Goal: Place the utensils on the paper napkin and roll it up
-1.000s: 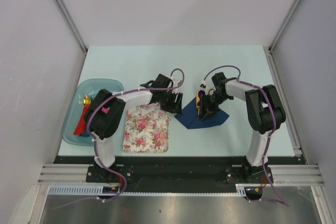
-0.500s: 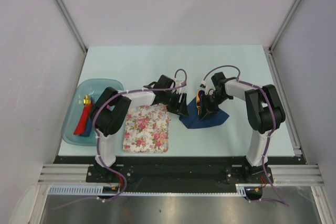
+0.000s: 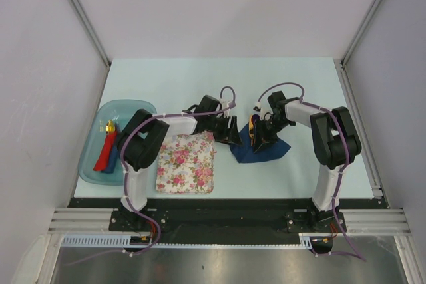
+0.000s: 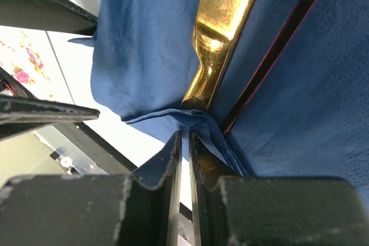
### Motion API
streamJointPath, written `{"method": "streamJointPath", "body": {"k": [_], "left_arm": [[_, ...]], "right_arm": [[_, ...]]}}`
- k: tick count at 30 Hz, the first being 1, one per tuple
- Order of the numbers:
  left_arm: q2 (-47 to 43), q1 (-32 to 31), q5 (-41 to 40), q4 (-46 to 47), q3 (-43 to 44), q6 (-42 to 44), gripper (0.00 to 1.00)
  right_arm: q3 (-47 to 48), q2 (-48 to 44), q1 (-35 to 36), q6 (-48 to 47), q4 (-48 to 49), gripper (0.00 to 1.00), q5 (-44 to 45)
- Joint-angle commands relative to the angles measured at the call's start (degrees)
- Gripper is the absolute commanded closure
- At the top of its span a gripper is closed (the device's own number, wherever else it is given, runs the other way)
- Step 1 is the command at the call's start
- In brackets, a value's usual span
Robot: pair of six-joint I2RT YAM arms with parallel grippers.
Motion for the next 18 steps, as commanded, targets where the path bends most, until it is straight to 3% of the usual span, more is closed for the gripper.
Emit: {"method": "streamJointPath", "body": {"k": [1, 13, 18], "left_arm": [[-2.75, 2.11, 0.78, 1.33, -5.42, -2.61, 0.4], [-5.84, 3.08, -2.47, -2.01, -8.68, -1.12, 0.49], [-6.1, 3.08, -1.24, 0.63, -8.59, -2.7, 0.65]], "right_arm": [[1.41, 2.07, 0.59, 0.16, 1.58, 0.86, 2.46], [1.76, 2.42, 0.67, 0.07, 1.4, 0.86, 2.64], [1.76, 2.07, 0.67, 0.16, 1.4, 0.86, 2.73]]}}
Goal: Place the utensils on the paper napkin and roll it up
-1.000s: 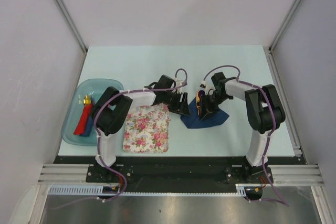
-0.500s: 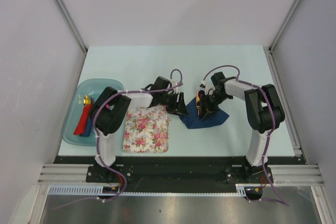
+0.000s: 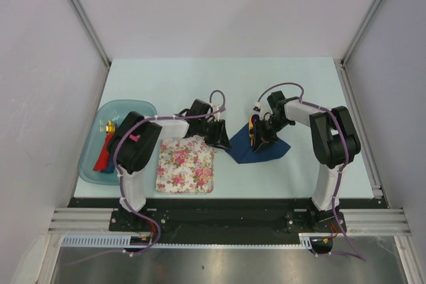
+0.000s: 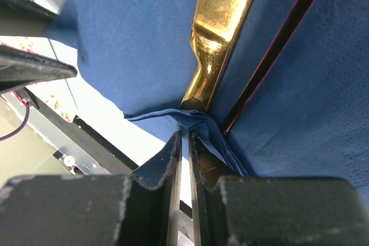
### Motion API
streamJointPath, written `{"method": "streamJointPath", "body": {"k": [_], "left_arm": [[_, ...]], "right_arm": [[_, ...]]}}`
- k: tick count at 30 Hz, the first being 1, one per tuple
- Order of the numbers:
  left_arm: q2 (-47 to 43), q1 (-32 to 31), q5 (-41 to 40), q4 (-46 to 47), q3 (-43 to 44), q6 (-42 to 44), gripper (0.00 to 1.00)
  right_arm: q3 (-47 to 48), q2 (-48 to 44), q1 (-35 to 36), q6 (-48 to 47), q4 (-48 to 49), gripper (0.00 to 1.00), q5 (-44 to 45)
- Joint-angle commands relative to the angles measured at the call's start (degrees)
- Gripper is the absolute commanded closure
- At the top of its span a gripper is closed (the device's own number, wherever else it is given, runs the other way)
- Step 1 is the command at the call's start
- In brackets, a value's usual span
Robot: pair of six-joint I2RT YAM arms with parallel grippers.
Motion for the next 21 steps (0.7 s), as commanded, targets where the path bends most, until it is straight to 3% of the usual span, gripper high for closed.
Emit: {"method": "streamJointPath", "body": {"k": [1, 7, 11, 21], "left_arm": [[-1.69, 0.24, -0.37, 0.61, -0.77, -1.06, 0.67], [-2.13, -0.11, 3.14, 5.18, 0.2, -3.35, 0.94], [-0.99, -0.99, 6.31, 9.65, 0.72, -6.15, 0.98], [0.95, -3.01, 11.24, 17.48, 3.36, -10.91, 0.99]], "right_arm": [[0.99, 1.5, 0.67, -0.19, 2.23, 0.86, 2.69], [0.99, 1.5, 0.67, -0.1, 2.23, 0.86, 2.86], [1.08, 1.59, 0.76, -0.01, 2.32, 0.86, 2.86], [1.34, 2.03, 0.85, 0.51, 2.49, 0.86, 3.3]]}}
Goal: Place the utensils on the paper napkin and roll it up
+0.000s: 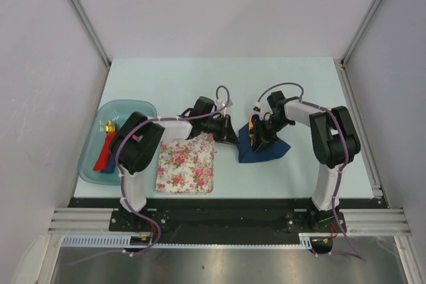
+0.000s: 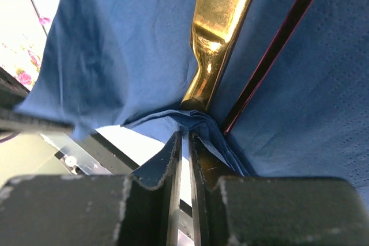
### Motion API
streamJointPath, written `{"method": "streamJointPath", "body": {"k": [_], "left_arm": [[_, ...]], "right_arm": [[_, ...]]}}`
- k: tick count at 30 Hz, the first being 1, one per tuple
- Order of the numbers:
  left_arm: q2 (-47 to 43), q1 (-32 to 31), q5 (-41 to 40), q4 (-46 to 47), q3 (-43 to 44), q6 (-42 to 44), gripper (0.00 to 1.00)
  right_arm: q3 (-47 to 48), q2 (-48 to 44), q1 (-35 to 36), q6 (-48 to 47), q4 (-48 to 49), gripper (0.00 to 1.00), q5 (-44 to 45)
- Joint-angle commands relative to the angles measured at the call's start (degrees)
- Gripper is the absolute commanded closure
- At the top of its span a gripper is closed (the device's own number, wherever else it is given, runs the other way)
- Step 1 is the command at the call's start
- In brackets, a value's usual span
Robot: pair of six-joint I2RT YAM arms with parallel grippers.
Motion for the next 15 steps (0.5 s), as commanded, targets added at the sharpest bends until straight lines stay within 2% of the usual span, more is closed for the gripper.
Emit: {"method": "streamJointPath", "body": {"k": [1, 15], "left_arm": [[0.93, -1.18, 3.83, 6.66, 3.56, -3.58, 0.99], [7.26, -4.17, 4.71, 13.17, 8.39, -8.25, 1.0]], "right_arm": [[1.3, 2.0, 1.02, 0.21, 2.56, 0.86, 3.21], [1.74, 2.45, 1.11, 0.29, 2.3, 0.86, 3.13]]}}
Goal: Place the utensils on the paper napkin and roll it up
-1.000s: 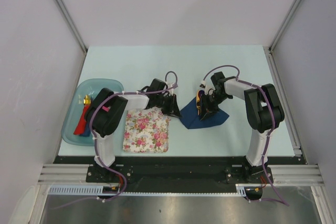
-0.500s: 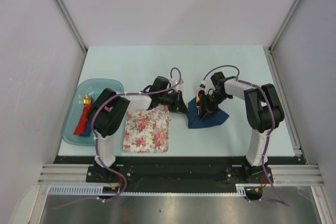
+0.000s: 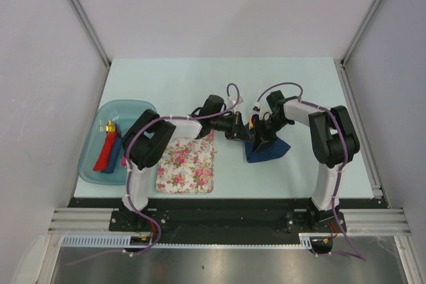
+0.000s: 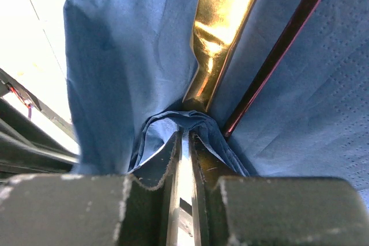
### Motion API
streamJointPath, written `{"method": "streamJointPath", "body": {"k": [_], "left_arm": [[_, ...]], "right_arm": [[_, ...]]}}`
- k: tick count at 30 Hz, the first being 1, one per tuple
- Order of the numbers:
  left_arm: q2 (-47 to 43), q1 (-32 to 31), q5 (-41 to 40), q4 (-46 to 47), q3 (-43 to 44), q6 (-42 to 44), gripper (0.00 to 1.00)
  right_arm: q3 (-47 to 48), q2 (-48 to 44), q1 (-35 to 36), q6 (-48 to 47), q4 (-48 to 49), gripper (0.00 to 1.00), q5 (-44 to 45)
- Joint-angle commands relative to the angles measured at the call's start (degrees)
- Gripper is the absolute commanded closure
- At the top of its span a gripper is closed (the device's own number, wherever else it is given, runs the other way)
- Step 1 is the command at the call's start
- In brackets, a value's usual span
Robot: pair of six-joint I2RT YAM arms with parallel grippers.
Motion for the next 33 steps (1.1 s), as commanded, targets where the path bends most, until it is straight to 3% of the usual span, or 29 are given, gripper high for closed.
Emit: {"method": "streamJointPath", "body": {"k": [1, 25, 33], "left_arm": [[1.71, -1.13, 1.04, 4.39, 2.71, -1.89, 0.99], [6.63, -2.27, -3.09, 5.27, 5.53, -3.3, 1.0], [6.63, -2.27, -3.8, 4.57, 5.18, -2.86, 1.0]], "right_arm": [[1.06, 1.99, 0.81, -0.36, 2.78, 0.86, 2.58], [3.61, -2.23, -4.2, -1.77, -2.58, 0.83, 0.38], [2.73, -3.46, -6.04, -5.45, -6.8, 0.71, 0.91]]}}
